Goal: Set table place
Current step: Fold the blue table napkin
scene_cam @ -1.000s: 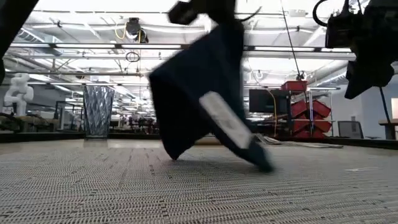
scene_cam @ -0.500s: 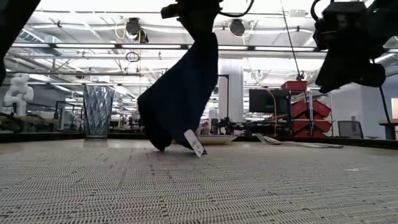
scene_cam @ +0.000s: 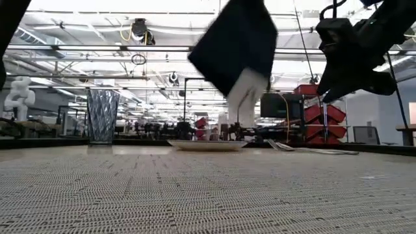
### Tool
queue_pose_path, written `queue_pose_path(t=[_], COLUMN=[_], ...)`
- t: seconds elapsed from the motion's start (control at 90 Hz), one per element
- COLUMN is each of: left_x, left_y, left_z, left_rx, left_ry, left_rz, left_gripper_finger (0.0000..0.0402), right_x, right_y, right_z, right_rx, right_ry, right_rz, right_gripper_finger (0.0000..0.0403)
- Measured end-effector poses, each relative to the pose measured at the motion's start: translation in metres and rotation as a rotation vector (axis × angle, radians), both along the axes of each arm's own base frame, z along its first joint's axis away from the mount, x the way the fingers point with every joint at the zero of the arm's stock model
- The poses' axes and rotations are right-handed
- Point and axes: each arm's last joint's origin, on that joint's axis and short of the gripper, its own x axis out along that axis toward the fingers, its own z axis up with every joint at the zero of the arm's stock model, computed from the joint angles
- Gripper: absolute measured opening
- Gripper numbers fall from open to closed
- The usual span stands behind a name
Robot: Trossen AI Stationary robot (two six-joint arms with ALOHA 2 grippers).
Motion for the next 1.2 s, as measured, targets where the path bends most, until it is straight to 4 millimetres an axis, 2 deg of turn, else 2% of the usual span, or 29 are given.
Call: queue_pose_path(t=[0.1, 0.2, 0.289, 0.433, 0.5, 0.556, 0.7, 0.789, 0.911, 1.033, 1.2], left_x=[-0.015, -0.02, -0.02, -0.029, -0.043, -0.056, -0.1, -0.129, -0.163, -0.182, -0.194], left_y=[0.009, 0.018, 0.026, 0.037, 0.04, 0.042, 0.044, 0.046, 0.047, 0.045, 0.041], left_z=[-0.006, -0.03, -0.065, -0.139, -0.17, -0.189, -0.214, -0.213, -0.191, -0.151, -0.101], left_rx=[0.07, 0.133, 0.149, 0.113, 0.103, 0.092, 0.043, 0.031, 0.026, -0.031, -0.167], left_ry=[0.148, 0.317, 0.453, 0.682, 0.81, 0.877, 0.961, 0.953, 0.836, 0.56, 0.085], left_rz=[0.053, 0.075, 0.075, 0.063, 0.064, 0.069, 0.113, 0.184, 0.301, 0.39, 0.413], left_gripper_finger=[0.0, 0.0, 0.0, 0.0, 0.0, 0.0, 0.0, 0.0, 0.0, 0.0, 0.0], right_x=[0.003, 0.005, 0.007, 0.01, 0.01, 0.011, 0.011, 0.011, 0.011, 0.011, 0.011], right_y=[-0.001, -0.002, -0.004, -0.004, -0.004, -0.004, -0.004, -0.004, -0.004, -0.004, -0.005], right_z=[-0.001, -0.002, -0.002, -0.001, -0.001, 0.0, 0.0, 0.0, 0.0, 0.0, 0.0], right_rx=[0.001, 0.003, 0.006, 0.0, -0.004, -0.003, -0.002, -0.002, -0.013, -0.034, -0.055], right_ry=[-0.003, -0.009, -0.023, -0.04, -0.045, -0.054, -0.066, -0.066, -0.064, -0.064, -0.062], right_rz=[-0.01, -0.02, -0.028, -0.037, -0.04, -0.041, -0.042, -0.042, -0.037, -0.044, -0.047], right_gripper_finger=[0.01, 0.01, 0.01, 0.01, 0.01, 0.01, 0.01, 0.01, 0.01, 0.01, 0.01])
